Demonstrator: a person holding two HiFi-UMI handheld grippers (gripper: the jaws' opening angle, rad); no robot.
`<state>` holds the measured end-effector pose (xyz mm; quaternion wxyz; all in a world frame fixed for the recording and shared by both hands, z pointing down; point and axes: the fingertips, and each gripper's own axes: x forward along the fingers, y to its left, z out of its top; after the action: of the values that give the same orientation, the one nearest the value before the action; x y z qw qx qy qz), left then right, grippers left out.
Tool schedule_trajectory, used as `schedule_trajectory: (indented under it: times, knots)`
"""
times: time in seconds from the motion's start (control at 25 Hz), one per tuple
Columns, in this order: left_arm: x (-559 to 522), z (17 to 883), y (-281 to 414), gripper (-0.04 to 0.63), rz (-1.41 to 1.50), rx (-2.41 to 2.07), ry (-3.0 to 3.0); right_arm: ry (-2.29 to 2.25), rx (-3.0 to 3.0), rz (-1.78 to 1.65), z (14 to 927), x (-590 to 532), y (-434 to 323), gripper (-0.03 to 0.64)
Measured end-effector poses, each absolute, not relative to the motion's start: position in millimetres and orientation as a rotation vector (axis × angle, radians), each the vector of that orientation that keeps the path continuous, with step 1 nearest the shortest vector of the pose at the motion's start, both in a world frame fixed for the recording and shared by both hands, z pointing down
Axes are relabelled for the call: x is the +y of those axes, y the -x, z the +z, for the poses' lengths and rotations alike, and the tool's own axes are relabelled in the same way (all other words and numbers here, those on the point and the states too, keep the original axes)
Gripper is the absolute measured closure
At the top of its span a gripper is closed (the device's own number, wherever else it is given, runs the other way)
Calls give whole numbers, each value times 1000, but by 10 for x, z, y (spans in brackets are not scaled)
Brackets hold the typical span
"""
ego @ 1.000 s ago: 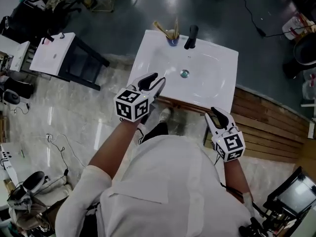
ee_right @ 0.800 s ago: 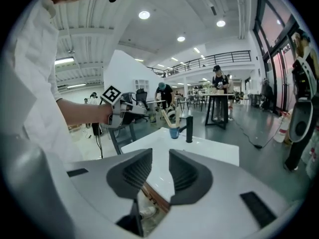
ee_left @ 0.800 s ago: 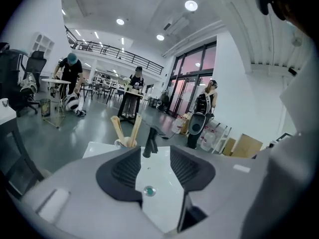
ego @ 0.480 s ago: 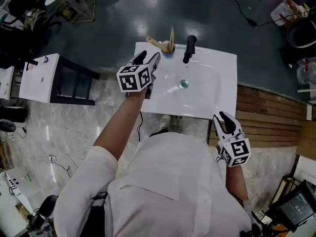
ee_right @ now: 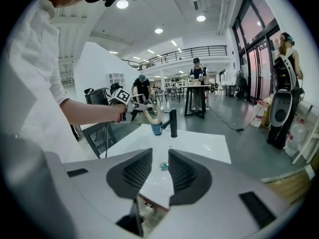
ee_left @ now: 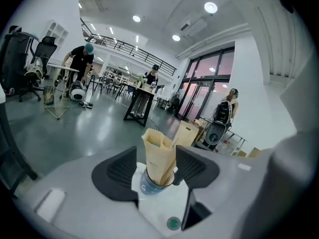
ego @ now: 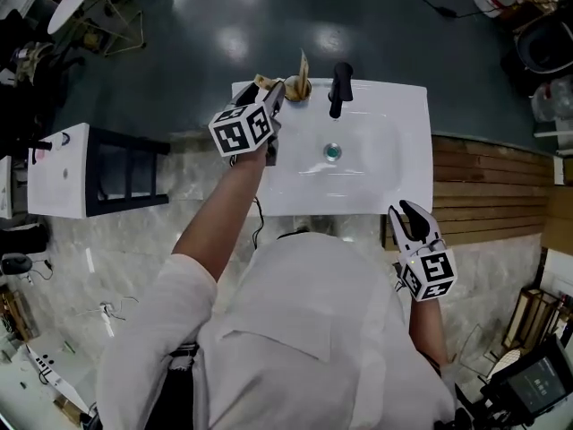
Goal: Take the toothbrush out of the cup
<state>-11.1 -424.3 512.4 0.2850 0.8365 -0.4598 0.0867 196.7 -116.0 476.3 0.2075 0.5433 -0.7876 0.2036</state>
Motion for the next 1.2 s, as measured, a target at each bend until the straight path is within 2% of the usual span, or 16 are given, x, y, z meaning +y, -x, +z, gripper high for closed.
schedule_trajectory:
  times: [0.24, 0.32, 0.48, 1.2]
  knots:
    - [-4337, 5177, 59, 361, 235, -1231, -2241, -1544, -2160, 584, 4792, -1191, -1991, 541]
    - [-4348, 5181, 76, 394, 242, -1253, -2245, -1549, -2155, 584, 4786, -1191, -1991, 541]
    - [-4376, 5152, 94, 503, 230, -1296, -2262, -1562, -2148, 585, 4771, -1189, -1996, 542]
    - [-4183, 4470, 58, 516, 127, -1376, -2407, -1571, -2166, 564, 4737, -897, -2190, 542]
